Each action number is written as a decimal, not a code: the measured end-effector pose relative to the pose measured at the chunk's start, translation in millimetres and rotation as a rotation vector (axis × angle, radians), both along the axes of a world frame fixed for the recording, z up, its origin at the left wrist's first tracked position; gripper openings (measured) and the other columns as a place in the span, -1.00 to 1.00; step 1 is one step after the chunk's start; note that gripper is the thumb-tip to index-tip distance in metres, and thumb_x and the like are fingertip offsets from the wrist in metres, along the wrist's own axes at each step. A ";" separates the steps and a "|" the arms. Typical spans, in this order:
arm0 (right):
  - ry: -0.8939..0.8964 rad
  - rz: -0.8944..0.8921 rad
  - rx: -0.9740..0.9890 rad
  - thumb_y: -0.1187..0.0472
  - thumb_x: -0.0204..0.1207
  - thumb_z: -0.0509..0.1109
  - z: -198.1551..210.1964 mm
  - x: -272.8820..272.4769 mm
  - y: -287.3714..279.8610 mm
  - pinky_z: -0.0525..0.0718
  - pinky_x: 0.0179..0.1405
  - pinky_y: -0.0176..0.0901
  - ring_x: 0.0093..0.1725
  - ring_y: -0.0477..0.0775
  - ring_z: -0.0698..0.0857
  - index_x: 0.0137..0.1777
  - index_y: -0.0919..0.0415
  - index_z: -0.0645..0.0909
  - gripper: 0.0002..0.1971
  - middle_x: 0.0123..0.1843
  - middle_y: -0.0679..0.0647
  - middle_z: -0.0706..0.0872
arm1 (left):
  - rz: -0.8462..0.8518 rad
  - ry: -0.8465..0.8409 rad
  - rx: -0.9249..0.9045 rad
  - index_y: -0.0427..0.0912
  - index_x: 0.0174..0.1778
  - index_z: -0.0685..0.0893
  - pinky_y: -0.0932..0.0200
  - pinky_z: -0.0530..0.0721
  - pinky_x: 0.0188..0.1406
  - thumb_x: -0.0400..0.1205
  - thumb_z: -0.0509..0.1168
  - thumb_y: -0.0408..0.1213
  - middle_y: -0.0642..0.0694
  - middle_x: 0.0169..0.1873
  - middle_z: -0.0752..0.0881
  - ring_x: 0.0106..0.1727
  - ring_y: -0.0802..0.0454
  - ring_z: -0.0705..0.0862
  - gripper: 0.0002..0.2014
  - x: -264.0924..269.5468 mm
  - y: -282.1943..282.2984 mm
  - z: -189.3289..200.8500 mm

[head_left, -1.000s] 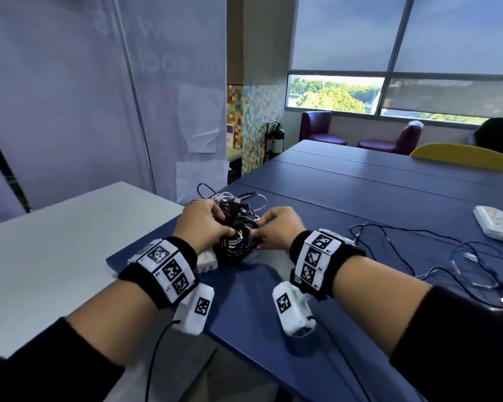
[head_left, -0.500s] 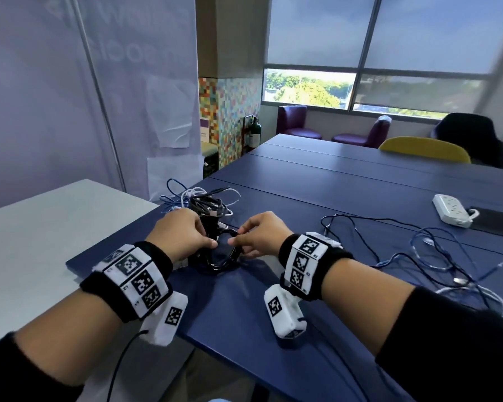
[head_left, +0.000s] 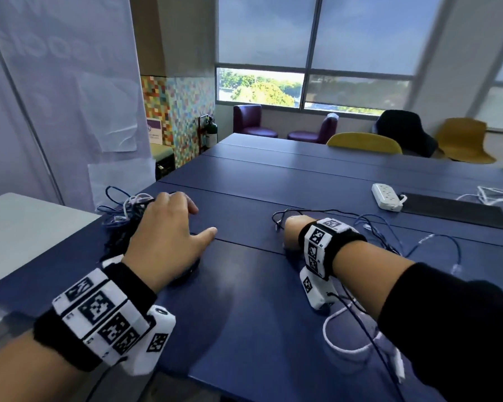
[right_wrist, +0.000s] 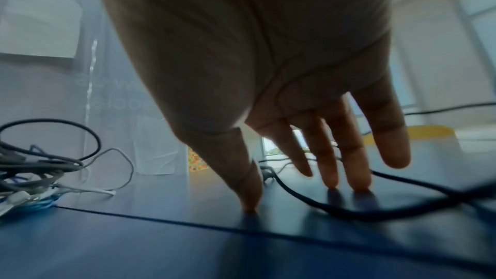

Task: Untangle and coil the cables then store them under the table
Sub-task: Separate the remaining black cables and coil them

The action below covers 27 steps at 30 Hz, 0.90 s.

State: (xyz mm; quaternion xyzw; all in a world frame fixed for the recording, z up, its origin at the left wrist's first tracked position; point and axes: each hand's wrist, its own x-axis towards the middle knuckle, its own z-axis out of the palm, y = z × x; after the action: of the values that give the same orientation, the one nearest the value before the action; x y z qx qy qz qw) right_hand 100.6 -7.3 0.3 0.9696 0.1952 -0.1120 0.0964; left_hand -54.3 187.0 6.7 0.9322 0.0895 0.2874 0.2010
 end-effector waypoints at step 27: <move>-0.860 0.153 1.246 0.13 0.56 0.34 211.8 -36.9 -143.3 0.29 -0.52 -0.52 -0.58 -0.24 0.43 -0.15 0.07 0.78 -0.82 -0.47 -0.28 0.63 | -0.522 -0.044 -0.561 -0.20 -0.25 0.76 -0.15 0.68 0.15 0.71 0.28 -0.24 0.02 -0.26 0.84 -0.06 -0.23 0.74 -0.74 125.5 -111.9 19.2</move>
State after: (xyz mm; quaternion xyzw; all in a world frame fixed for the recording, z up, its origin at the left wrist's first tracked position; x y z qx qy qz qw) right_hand 63.6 -150.6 212.0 0.7866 0.2342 0.4137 -0.3939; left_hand 71.2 75.2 25.9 0.8261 -0.0800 0.2107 0.5164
